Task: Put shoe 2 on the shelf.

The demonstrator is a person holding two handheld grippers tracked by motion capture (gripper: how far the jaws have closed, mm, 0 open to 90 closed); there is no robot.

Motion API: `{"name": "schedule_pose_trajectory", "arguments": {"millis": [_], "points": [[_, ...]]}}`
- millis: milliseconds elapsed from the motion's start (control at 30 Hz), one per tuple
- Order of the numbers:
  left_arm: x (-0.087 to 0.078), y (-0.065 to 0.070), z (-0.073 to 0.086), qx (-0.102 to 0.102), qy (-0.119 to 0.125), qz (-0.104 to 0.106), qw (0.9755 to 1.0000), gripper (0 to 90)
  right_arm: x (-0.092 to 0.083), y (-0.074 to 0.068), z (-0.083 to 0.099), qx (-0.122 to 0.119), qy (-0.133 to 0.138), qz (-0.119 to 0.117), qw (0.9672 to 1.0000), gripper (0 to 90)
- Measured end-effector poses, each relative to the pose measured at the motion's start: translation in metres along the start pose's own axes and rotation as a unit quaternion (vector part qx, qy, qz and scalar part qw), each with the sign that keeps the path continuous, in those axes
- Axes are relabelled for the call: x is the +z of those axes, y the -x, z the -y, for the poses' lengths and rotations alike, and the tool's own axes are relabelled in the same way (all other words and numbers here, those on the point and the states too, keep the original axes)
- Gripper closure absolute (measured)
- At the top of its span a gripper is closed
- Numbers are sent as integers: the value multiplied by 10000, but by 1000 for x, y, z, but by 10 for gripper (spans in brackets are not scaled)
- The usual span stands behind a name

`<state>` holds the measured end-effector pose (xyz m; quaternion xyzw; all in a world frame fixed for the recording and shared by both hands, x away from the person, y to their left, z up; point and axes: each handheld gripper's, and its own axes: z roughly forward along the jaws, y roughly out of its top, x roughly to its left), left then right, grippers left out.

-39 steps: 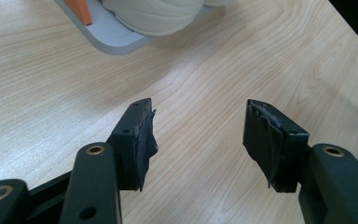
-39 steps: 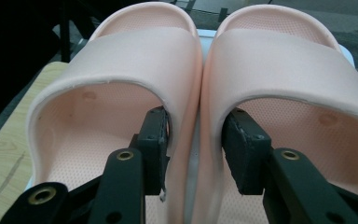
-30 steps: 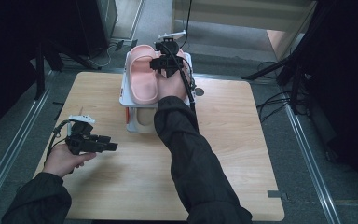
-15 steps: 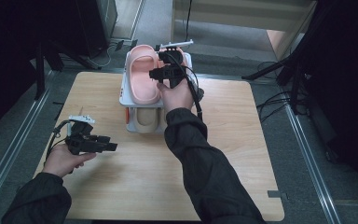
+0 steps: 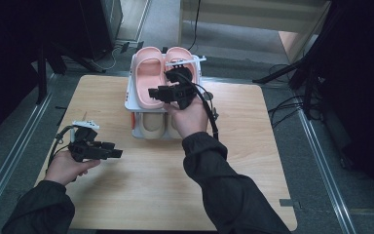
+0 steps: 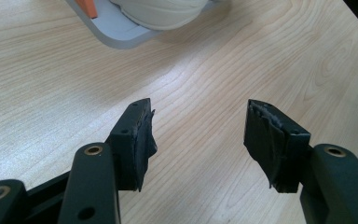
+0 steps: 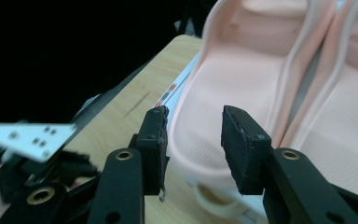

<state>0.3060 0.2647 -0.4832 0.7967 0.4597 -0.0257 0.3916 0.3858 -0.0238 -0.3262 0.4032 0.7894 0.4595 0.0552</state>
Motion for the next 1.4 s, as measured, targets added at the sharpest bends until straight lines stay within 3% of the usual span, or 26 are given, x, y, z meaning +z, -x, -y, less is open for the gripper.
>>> {"name": "schedule_pose_trajectory", "arguments": {"millis": [200, 467, 633, 833, 1000, 1300, 1400], "points": [[0, 0, 1, -21, -10, -35, 10000, 412, -13, 1, 30, -184, -112, -398, 9990, 613], [0, 0, 2, -14, -47, -95, 9999, 410, -23, 11, 68, -389, -182, -708, 9966, 597], [1, 0, 2, -20, -68, -114, 9999, 409, -26, 21, 94, -631, -178, -801, 9946, 578], [4, 2, 3, 47, -98, -166, 9998, 406, -26, 31, 120, -654, -180, -874, 9939, 562], [7, 7, 2, 128, -108, -78, 9998, 393, -22, 38, 141, -784, -224, -937, 9923, 546], [11, 14, 2, 261, -103, 52, 9996, 348, -13, 49, 170, -808, -343, -1119, 9898, 514], [13, 15, 3, 342, -40, 45, 9994, 315, -12, 53, 173, -699, -310, -1159, 9903, 442]]}}
